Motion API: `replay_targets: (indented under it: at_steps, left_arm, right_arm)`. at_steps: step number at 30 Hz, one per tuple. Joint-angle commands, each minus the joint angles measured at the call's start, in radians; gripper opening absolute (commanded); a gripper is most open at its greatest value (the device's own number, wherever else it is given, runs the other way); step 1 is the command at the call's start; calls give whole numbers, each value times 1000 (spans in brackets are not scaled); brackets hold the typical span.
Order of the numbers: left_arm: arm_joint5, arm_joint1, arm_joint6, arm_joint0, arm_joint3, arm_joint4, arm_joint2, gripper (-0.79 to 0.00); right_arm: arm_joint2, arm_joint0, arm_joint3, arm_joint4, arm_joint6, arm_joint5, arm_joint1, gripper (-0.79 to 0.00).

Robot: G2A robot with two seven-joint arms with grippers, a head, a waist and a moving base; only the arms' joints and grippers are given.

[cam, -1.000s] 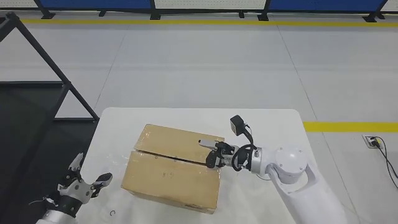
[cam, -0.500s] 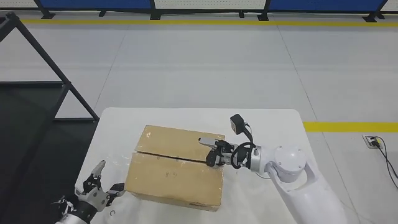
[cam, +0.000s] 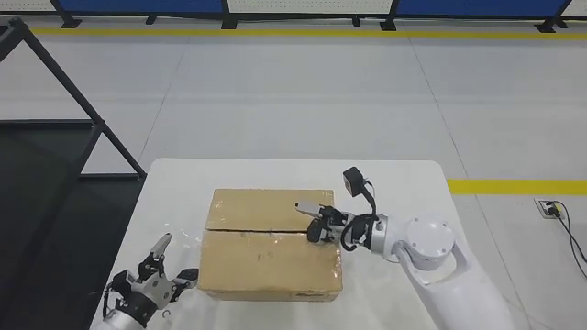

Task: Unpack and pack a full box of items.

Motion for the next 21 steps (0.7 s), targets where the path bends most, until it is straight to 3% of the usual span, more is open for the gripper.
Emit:
replay_targets:
  at_steps: [1,9,13,21]
  left_arm:
    - [0,-2,9,-7,3,-10,5,0]
    - [-26,-12,100,-14,40,-128,-30,0]
    - [-70,-15,128,-11,76,-102,-22,0]
    - [-314,-15,-8,4,185,96,1,0]
  right_arm:
    - [-1,3,4,-16,11,-25,2,0]
    - [-6,41,55,-30,35,-52,4,0]
    - [-20,70,91,-26,44,-59,1,0]
    - [-40,107,134,-21,54,-78,-4,0]
